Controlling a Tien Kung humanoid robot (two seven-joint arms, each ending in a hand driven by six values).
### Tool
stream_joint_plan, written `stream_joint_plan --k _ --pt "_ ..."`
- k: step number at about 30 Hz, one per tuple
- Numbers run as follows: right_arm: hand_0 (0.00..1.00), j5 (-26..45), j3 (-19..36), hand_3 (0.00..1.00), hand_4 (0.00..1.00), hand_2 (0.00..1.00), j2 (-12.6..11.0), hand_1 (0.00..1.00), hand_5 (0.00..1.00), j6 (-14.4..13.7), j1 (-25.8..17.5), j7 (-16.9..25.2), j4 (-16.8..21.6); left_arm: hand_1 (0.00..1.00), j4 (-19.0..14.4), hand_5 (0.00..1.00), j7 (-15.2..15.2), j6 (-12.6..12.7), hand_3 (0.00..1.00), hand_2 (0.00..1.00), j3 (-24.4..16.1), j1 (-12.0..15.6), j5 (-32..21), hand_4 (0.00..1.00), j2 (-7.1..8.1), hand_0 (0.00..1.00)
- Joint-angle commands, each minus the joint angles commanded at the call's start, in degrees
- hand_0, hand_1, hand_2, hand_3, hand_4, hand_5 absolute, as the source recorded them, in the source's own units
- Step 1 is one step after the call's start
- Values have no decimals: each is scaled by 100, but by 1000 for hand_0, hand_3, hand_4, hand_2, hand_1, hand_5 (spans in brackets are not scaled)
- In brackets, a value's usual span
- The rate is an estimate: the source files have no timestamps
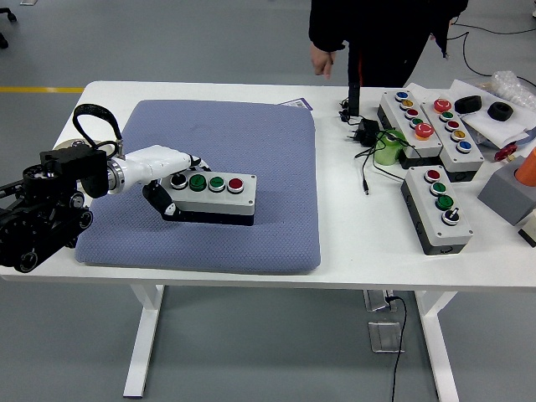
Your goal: Pick up the button,place it on the desk,press the button,press the button
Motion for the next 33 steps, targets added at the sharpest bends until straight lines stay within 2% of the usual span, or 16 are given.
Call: stream_joint_plan --k 4,5,11,12,14,17,18,21,23,24,26,29,30,32,33 --pt "798 19 -20 623 245 775 -5 768 191 -4 -8 8 2 677 18 289 83 -152 861 695 -19 30 4 998 -14 537" --pt "797 29 -26 620 245 773 -6 768 190 -5 -12 12 2 836 17 495 89 -167 981 880 -20 36 -9 998 -15 758" --pt "797 59 -57 620 245 773 -5 768 190 -3 -26 23 -3 836 -32 495 127 -311 981 880 -168 94 -75 998 -18 758" --pt "797 59 -52 619 245 773 -4 767 195 -3 -29 25 -3 941 -67 529 143 -367 998 985 -237 116 -86 998 -11 865" --pt "797 63 -44 619 245 773 -4 767 195 -4 -35 29 -3 941 -141 529 164 -463 998 985 -378 158 -65 998 10 865" --pt "797 51 -18 619 245 773 -6 767 195 -4 -45 34 -2 941 -366 529 210 -652 998 985 -769 269 -94 998 82 865" --pt "797 53 -14 619 245 774 -6 764 195 -4 -48 36 -3 988 -414 547 220 -690 998 998 -866 295 -101 998 94 938" --pt "797 53 -6 619 245 774 -9 764 195 -6 -57 43 -3 988 -721 547 265 -837 998 998 -1365 458 -89 998 166 938" --pt "797 52 9 619 245 774 -9 764 195 -8 -63 46 -1 988 -989 547 330 -684 998 998 -1694 582 -62 998 208 938" --pt "796 57 14 620 245 773 -9 765 190 -9 -67 48 0 922 -1139 349 400 -534 972 970 -1826 632 -59 994 224 845" --pt "796 72 9 620 245 773 -6 765 190 -10 -80 54 -2 922 -1547 349 715 -92 972 970 -2057 766 113 994 263 845" --pt "796 82 2 620 245 773 0 765 190 -8 -89 59 -8 922 -1999 349 1090 446 972 970 -2127 823 521 994 295 845" --pt "796 83 -2 619 245 772 2 765 197 -8 -90 60 -10 360 -2131 2 1169 576 822 376 -2122 826 691 582 305 367" --pt "796 85 -8 619 245 772 3 765 197 -7 -91 61 -10 360 -2315 2 1258 655 822 376 -2101 821 958 582 314 367" --pt "796 88 -14 619 245 772 4 765 197 -9 -88 61 -8 360 -2460 2 1350 559 822 376 -2077 813 1190 582 316 367"
